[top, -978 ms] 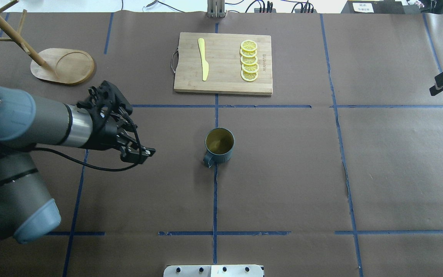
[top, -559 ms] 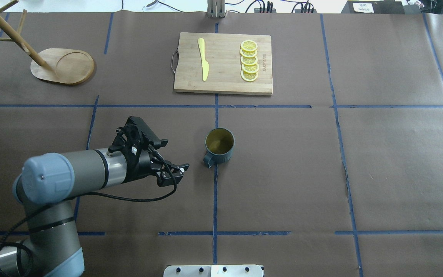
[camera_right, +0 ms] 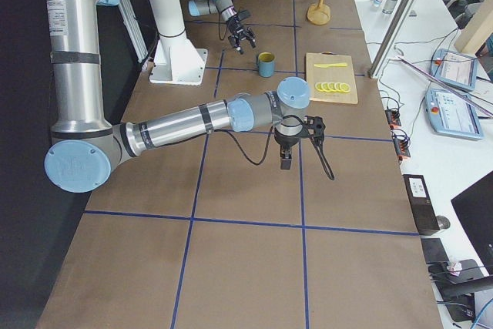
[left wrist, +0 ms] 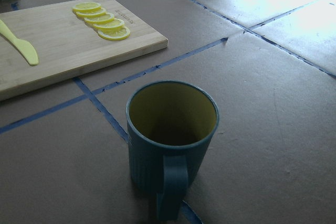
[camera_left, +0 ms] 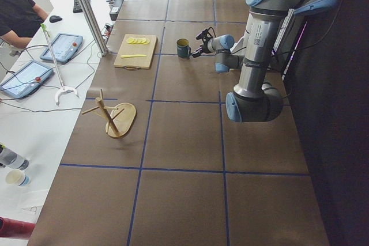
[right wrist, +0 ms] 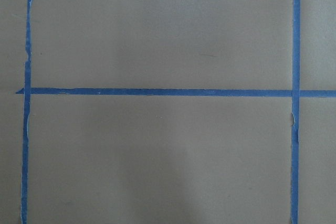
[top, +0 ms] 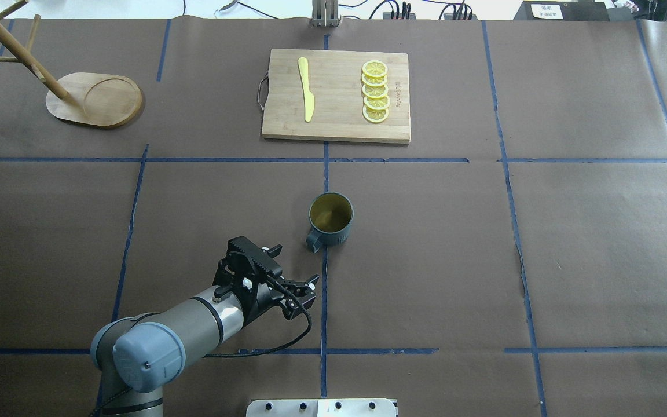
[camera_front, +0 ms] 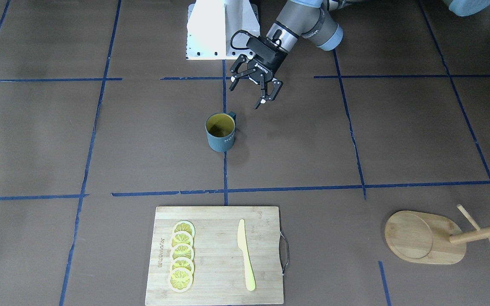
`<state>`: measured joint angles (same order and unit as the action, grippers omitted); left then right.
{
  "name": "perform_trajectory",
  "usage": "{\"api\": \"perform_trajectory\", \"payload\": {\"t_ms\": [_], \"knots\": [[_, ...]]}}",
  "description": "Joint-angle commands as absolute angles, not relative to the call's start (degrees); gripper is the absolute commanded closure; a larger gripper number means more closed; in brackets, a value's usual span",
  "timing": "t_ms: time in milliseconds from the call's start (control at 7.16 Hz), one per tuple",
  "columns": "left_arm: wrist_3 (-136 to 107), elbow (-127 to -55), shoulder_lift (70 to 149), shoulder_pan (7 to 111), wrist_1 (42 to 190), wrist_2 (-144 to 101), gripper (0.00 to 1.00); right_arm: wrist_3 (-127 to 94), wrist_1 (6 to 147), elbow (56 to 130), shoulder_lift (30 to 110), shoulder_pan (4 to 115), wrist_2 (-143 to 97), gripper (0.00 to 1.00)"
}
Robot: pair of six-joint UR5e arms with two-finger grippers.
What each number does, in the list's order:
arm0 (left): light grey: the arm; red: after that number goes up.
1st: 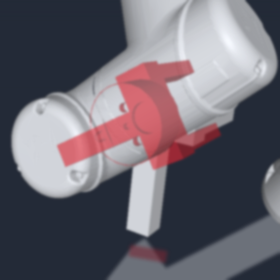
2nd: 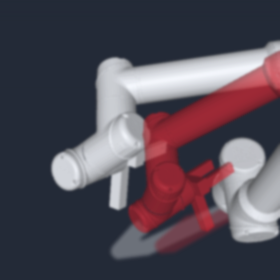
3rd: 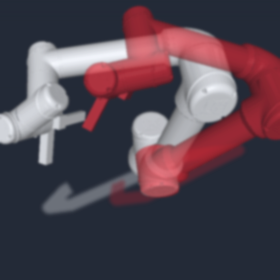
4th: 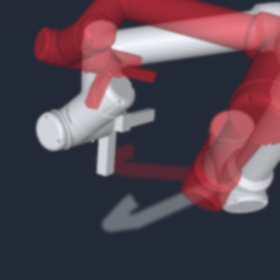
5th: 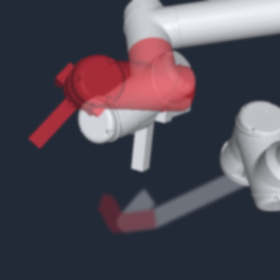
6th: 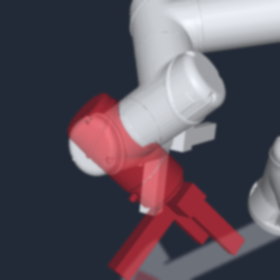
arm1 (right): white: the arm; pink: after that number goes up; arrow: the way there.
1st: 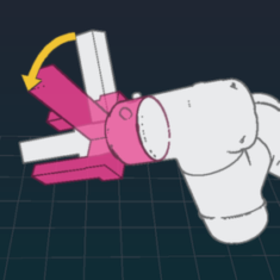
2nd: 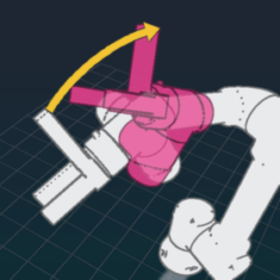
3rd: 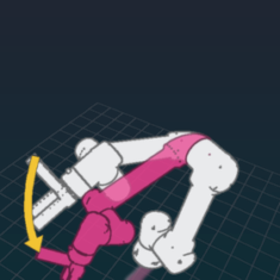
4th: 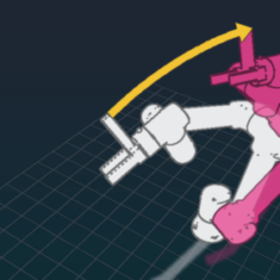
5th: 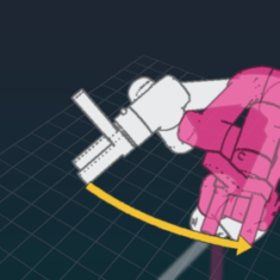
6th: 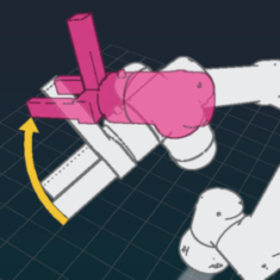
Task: Hang cup on storage rack
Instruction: 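Move the left gripper toward the mug handle while the right arm withdraws, then close the left gripper on the teal mug's handle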
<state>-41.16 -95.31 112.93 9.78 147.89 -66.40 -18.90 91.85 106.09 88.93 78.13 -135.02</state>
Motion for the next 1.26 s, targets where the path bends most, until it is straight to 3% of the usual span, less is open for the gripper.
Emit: {"api": "perform_trajectory", "payload": {"t_ms": [0, 1117], "knots": [[-41.2, -90.1, 116.2, 9.3, 150.9, -64.7, 0.08, -18.9, 91.8, 106.2, 88.9, 78.1, -135.0, 0.00], [-39.6, -87.0, 117.8, 12.7, 150.9, -64.7, 0.15, -19.0, 91.8, 106.9, 89.0, 78.1, -135.0, 0.00]]}}
